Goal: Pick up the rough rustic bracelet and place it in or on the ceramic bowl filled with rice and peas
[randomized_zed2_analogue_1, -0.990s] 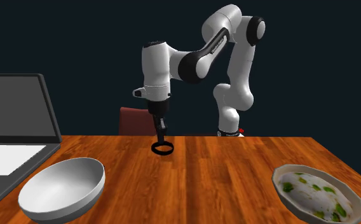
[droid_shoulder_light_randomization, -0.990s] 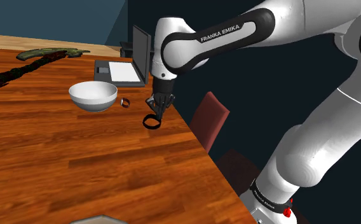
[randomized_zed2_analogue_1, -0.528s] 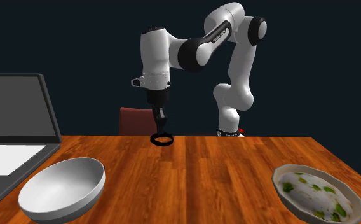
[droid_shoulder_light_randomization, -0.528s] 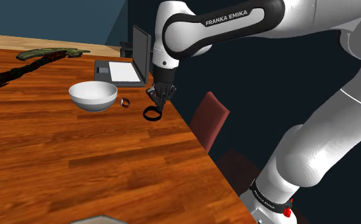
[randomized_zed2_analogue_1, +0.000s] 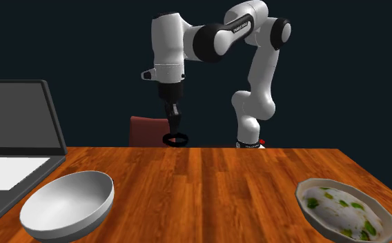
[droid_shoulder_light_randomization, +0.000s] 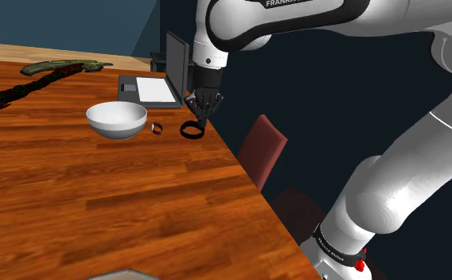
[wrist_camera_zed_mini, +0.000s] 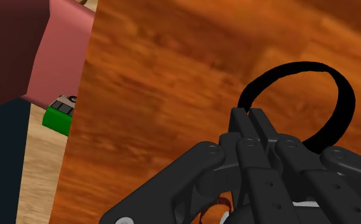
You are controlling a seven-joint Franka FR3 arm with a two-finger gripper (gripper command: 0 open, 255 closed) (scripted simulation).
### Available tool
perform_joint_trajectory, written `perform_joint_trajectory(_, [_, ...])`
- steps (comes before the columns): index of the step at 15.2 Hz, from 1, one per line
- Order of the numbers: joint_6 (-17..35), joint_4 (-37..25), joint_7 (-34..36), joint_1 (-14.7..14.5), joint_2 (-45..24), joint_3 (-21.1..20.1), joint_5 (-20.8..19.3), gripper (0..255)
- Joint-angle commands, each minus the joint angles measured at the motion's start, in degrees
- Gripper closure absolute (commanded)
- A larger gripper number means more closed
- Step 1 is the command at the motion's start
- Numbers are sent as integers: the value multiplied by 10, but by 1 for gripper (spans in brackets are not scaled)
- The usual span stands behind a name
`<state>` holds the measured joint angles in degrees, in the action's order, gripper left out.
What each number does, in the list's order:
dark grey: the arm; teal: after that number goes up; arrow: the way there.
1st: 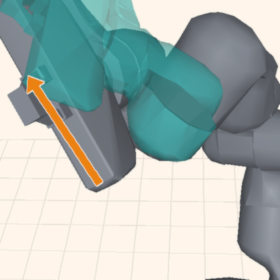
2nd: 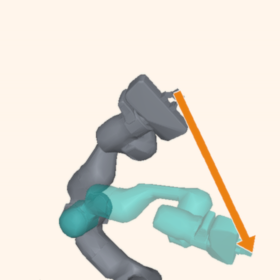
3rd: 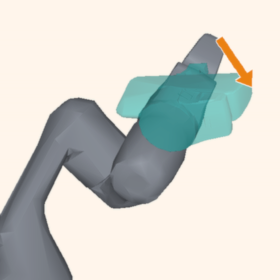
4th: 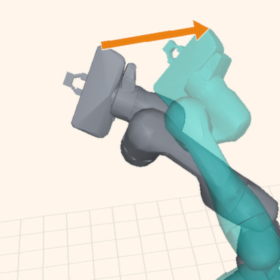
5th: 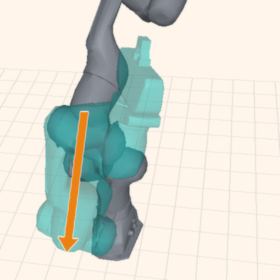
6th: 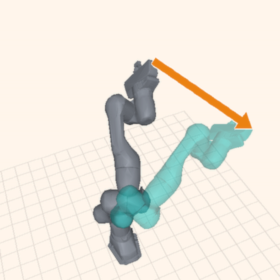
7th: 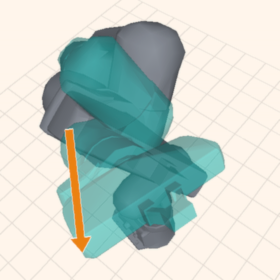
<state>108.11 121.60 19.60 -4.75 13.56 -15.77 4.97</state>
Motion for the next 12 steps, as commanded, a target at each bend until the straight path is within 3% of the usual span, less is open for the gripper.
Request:
perform_joint_trajectory(1, [-15, -13, 0, 0, 2, 1, 0, 255])
perform_joint_trajectory(8, [-69, -64, 1, 2, 4, 3, -1, 255])
perform_joint_trajectory(12, [-72, -47, 35, -15, 27, -19, 11, 255])
